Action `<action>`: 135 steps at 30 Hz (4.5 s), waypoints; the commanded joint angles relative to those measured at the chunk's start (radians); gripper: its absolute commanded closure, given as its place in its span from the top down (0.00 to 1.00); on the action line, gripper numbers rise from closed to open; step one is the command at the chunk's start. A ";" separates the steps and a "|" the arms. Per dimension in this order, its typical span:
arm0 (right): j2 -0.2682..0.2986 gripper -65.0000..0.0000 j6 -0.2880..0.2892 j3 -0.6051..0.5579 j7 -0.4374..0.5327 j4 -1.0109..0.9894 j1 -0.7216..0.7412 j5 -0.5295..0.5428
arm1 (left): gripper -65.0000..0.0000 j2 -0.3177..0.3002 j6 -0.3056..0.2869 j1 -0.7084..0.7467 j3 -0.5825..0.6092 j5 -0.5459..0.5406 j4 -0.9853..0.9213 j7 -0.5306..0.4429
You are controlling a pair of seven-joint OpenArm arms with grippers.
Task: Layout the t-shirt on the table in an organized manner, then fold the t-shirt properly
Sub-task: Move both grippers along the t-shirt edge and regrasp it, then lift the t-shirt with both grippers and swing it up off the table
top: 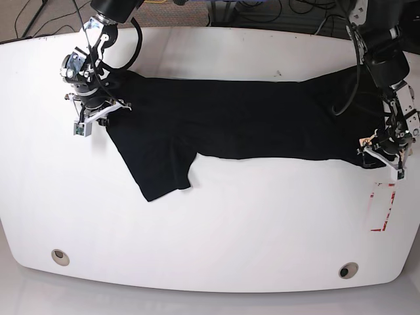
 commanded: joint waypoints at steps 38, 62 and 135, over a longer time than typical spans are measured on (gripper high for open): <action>0.013 0.00 0.005 -0.055 0.007 0.235 0.036 0.000 | 0.00 0.051 -0.108 0.143 -0.001 -0.008 0.718 0.194; 0.252 0.00 0.005 -0.063 -0.131 0.157 0.363 0.011 | 0.00 0.062 -0.139 -0.101 -0.004 -0.008 1.016 0.505; 0.513 0.00 0.007 -0.103 -0.328 0.142 0.633 0.141 | 0.01 -0.012 -0.142 -0.299 -0.111 -0.011 1.059 0.517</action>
